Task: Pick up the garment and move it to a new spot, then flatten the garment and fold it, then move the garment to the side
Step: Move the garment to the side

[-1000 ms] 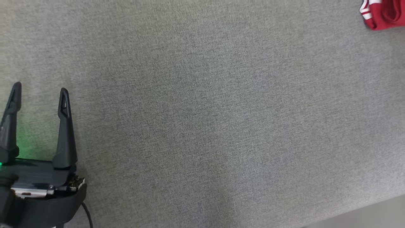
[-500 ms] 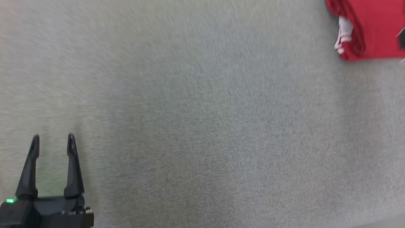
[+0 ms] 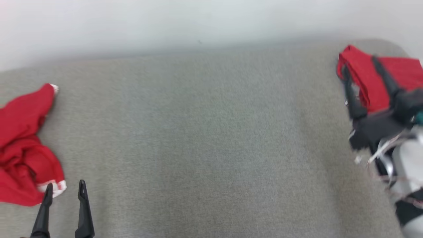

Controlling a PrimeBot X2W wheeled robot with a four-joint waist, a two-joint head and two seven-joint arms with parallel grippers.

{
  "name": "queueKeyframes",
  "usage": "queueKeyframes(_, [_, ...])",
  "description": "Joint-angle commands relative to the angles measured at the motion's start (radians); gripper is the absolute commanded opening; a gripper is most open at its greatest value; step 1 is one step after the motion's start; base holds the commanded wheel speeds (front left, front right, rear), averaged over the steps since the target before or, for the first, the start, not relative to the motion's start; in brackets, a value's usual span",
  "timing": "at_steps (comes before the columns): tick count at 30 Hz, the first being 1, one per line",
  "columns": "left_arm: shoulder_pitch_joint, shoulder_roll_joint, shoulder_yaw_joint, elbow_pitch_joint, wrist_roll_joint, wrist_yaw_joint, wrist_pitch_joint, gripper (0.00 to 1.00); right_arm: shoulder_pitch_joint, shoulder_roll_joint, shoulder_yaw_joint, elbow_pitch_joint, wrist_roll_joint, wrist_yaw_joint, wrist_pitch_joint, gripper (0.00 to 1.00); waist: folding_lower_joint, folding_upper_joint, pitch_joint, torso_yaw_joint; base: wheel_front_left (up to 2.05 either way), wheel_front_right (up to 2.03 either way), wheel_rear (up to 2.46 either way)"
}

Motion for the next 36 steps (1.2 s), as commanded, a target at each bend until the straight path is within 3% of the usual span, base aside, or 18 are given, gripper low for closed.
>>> queueKeyframes(1, [0.015, -0.006, 0.001, 0.007, 0.009, -0.007, -0.003, 1.0, 0.044, 0.014, -0.006, -0.019, -0.006, -0.003, 0.004, 1.0, 0.0004, 0.0003, -0.082, 0.056, 0.0, 0.0, 0.0])
queueKeyframes(16, [0.031, -0.017, 0.003, 0.062, 0.016, -0.025, -0.003, 1.0, 0.488, 0.246, -0.163, -0.299, -0.056, -0.003, 0.023, 1.0, 0.0004, 0.0003, -0.166, 0.064, 0.0, 0.0, 0.0])
queueKeyframes(27, [0.041, -0.03, 0.005, 0.098, 0.018, -0.03, -0.003, 1.0, 0.645, 0.386, -0.24, -0.349, -0.087, -0.003, -0.008, 1.0, 0.0004, 0.0003, -0.197, 0.076, 0.0, 0.0, 0.0])
queueKeyframes(36, [0.045, -0.03, -0.008, 0.129, 0.024, -0.038, -0.003, 1.0, 0.713, 0.441, -0.275, -0.346, -0.08, -0.003, -0.025, 1.0, 0.0004, 0.0003, -0.215, 0.098, 0.0, 0.0, 0.0])
